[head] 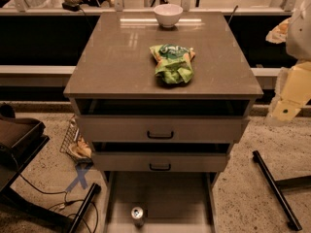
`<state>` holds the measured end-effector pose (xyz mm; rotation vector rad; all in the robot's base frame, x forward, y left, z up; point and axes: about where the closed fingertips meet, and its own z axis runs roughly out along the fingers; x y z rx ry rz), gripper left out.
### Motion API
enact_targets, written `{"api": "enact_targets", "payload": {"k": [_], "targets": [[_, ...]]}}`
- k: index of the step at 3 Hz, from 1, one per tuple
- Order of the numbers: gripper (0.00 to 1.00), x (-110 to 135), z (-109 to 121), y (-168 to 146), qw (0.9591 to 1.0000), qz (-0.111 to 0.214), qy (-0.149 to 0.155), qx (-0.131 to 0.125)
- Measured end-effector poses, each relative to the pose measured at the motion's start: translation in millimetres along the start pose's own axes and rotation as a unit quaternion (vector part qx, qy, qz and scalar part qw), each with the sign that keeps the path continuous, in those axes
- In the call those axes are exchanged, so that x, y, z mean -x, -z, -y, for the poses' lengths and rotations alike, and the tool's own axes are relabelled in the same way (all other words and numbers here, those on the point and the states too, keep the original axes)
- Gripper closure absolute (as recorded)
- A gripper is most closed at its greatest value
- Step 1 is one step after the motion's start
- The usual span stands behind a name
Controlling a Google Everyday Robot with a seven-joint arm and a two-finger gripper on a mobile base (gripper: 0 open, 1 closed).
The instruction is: Pick redbull can from bottom drawer and place on counter
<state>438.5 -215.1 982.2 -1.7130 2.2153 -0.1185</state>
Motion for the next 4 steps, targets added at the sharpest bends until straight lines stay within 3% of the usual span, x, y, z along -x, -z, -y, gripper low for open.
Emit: {"api": "enact_targets", "payload": {"k": [1,2,3,4], "targets": [[0.00,0,0,0,1.0000,0.000,0.000,0.000],[0.00,-7,-11,-18,0.9995,0.031,-0.007,0.002],[0.00,-30,-63,-91,0.9914,0.127,-0.018,0.026],[0.00,-49,-102,-166,0.9745,0.212,-0.060,0.043]]}}
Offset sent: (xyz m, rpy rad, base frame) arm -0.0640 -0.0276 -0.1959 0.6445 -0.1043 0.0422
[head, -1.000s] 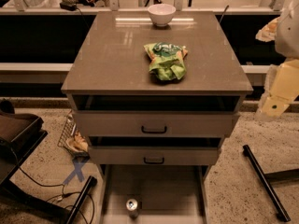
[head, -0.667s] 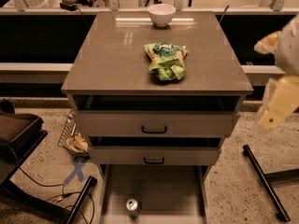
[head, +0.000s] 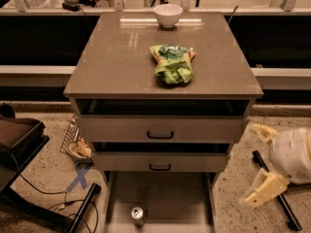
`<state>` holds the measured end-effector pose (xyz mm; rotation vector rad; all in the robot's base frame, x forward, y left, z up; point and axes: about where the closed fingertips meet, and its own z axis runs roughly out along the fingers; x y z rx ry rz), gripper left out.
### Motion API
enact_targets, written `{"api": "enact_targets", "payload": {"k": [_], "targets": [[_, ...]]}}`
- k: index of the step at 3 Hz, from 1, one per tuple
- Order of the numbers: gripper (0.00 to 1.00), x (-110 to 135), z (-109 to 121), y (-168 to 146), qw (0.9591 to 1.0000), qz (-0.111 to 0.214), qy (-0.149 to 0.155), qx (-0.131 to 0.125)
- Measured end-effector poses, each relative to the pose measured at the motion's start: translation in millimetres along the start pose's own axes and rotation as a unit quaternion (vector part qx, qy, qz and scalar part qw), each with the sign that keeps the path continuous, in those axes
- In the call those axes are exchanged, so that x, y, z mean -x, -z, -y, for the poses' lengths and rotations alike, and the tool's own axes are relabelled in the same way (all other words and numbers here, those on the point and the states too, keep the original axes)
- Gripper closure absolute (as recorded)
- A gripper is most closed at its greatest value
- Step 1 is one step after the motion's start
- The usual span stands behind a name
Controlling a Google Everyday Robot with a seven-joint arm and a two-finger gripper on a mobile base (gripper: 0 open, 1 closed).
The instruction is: Pick redbull can from bottom drawer and place on counter
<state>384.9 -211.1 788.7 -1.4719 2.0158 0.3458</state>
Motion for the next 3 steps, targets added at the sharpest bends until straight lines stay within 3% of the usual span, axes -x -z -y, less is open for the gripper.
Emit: {"api": "enact_targets", "payload": {"k": [1,2,3], "targets": [[0.00,-30,-16,-25,0.9956,0.087,-0.029,-0.021],[0.00,-42,-21,-25,0.9940,0.105,-0.002,-0.033],[0.00,-42,-21,-25,0.9940,0.105,-0.002,-0.033]]}}
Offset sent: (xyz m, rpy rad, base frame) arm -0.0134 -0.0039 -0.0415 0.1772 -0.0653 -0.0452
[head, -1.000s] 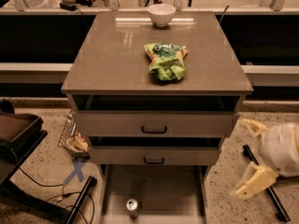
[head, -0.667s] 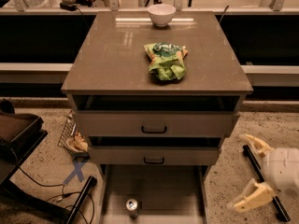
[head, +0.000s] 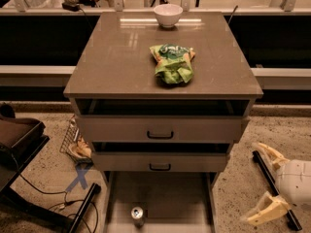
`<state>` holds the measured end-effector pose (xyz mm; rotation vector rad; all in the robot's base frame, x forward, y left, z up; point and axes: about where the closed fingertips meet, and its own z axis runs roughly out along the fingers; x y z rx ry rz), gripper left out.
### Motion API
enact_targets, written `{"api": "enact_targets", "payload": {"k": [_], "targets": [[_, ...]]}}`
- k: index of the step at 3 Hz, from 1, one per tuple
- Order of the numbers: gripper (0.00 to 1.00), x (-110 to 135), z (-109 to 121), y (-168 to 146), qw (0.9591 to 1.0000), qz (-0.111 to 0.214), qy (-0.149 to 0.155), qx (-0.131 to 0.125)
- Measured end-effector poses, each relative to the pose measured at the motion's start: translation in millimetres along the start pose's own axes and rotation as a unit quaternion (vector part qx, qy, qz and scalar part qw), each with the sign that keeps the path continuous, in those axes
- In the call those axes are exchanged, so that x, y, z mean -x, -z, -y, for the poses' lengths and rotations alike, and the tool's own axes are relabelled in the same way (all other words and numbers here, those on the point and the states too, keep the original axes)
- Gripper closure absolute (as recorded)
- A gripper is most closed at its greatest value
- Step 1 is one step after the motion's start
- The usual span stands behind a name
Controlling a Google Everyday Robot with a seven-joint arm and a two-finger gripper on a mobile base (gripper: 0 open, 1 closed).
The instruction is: Pick redbull can from bottom drawer and place on counter
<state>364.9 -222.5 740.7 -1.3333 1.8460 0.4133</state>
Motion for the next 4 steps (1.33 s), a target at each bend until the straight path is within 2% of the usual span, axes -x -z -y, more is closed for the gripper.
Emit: {"api": "enact_targets", "payload": {"k": [1,2,3,4], "targets": [[0.00,-14,-14,-38,0.9998,0.010,-0.009,0.013],[0.00,-39,-56,-102,0.9981,0.045,-0.030,0.028],[0.00,-60,-131,-193,0.9942,0.098,-0.010,0.044],[0.00,-88,-158,-261,0.9944,0.102,-0.016,0.024]]}}
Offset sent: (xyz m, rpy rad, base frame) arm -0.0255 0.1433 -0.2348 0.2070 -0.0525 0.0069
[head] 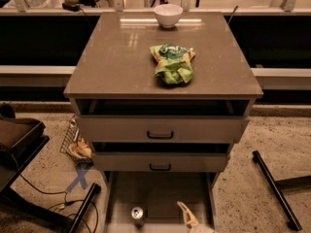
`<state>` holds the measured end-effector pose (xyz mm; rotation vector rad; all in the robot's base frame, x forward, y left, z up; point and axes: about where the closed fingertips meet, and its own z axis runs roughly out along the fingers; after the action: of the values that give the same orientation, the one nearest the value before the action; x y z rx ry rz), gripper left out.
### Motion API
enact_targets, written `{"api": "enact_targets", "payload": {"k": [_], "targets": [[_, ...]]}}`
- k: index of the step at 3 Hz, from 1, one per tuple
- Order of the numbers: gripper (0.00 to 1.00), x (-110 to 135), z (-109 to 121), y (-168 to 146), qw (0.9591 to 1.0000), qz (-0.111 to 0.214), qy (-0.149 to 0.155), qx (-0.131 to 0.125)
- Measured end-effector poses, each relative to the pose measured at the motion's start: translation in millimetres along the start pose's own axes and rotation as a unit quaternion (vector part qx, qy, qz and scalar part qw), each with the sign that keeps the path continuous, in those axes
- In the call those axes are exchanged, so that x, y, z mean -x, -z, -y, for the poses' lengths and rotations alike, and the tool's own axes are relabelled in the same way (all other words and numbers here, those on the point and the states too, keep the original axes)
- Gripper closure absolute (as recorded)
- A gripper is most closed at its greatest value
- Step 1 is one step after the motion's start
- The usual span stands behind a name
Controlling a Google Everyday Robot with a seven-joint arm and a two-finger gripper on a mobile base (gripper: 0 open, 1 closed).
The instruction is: Pick redbull can from bottom drawer and place on counter
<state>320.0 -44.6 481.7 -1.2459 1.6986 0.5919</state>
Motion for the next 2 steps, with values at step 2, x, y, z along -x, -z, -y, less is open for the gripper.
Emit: {"api": "enact_targets", "payload": {"k": [2], "targets": [[0.00,-21,16,-24,1.0000,0.002,0.001,0.007]]}}
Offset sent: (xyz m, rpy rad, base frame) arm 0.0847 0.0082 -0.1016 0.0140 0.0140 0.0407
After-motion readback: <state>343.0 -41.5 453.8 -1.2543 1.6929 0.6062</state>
